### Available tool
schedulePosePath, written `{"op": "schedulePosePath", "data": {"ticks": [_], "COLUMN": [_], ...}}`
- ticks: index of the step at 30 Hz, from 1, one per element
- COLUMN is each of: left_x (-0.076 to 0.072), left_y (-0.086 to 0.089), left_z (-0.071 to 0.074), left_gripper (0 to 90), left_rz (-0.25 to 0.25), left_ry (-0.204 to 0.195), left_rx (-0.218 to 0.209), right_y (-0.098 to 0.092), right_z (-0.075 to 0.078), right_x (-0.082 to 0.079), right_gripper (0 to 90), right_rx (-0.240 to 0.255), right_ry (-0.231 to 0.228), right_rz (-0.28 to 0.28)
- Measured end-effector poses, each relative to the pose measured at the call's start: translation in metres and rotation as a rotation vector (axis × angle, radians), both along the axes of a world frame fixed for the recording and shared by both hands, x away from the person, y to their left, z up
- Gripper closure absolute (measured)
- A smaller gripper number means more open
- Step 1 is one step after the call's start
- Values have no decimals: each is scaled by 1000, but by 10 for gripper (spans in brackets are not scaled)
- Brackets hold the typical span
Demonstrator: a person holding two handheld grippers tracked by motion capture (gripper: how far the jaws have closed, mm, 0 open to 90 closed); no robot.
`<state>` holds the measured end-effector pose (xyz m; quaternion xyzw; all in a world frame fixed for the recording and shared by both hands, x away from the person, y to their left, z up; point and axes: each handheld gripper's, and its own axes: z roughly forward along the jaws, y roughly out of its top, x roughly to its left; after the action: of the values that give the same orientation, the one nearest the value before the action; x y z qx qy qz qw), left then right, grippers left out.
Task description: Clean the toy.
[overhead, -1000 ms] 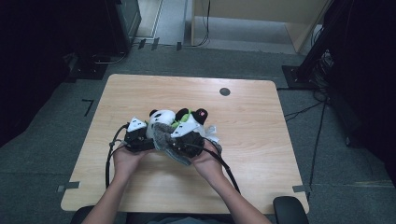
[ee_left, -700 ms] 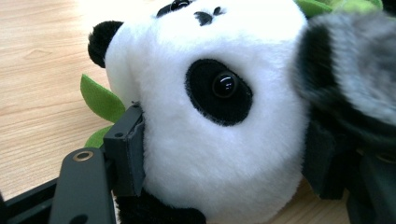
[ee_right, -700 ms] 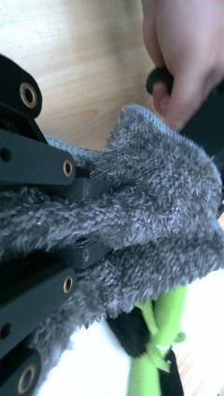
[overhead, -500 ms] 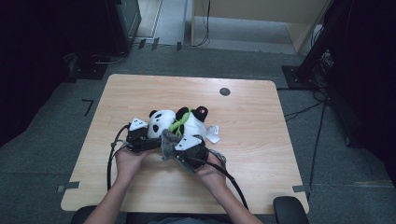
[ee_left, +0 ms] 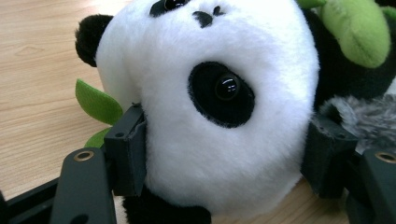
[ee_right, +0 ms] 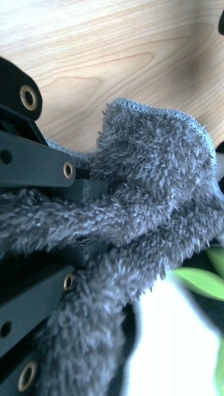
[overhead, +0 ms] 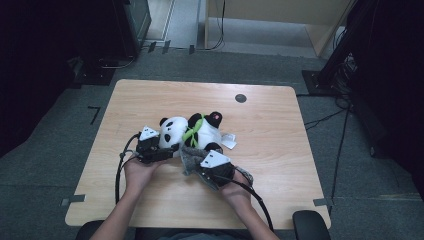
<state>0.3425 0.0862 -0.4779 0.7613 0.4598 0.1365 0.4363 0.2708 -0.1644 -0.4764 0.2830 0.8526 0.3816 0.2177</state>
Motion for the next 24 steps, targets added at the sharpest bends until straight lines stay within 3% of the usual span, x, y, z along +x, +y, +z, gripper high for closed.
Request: {"op": "schedulePosePath", "data": {"ticks": [5,8,13,15,19,22,24], "left_x": [1,1,2,2,2,2,2], "left_y": [3,2,5,5,4,5,5], "left_z": [0,0,-1,-1,-1,-1,-1], "left_gripper": [303,304,304,304,305,306,306], "left_rz": [-4,-3,-8,-7,-5,-6,-6], "left_ry": [7,5,6,5,5,6,5], "left_rx": [-9,-8,-19,-19,-19,-22,-21], "right_y": [-22,-45,-57,-61,-59,-49,-39], "right_z": [0,-2,2,4,9,17,20], "right_x": [-2,4,1,-1,-6,-12,-15], "right_gripper": [774,773,770,771,773,773,773], "right_rx": [20,86,62,80,116,114,128], "right_ry": [40,104,90,106,124,96,104], "right_rz": [-42,-72,-94,-83,-40,-23,10]}}
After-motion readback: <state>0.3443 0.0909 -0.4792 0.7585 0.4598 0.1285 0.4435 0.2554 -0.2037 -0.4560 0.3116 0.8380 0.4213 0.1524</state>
